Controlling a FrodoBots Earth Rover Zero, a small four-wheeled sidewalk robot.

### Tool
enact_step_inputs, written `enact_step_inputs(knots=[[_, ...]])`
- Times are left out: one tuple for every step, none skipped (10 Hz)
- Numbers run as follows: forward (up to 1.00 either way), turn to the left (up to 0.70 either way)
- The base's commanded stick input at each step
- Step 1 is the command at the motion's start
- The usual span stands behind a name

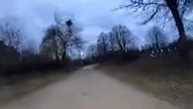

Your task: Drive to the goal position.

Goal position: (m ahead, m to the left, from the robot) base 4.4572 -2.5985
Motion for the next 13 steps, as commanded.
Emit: enact_step_inputs(knots=[[1.00, 0.04], [1.00, 0.04], [1.00, 0.04], [1.00, 0.04], [1.00, 0.04], [1.00, 0.04], [1.00, 0.04], [1.00, 0.04], [1.00, 0.36], [1.00, 0.44], [1.00, 0.36], [1.00, 0.27], [1.00, 0.18]])
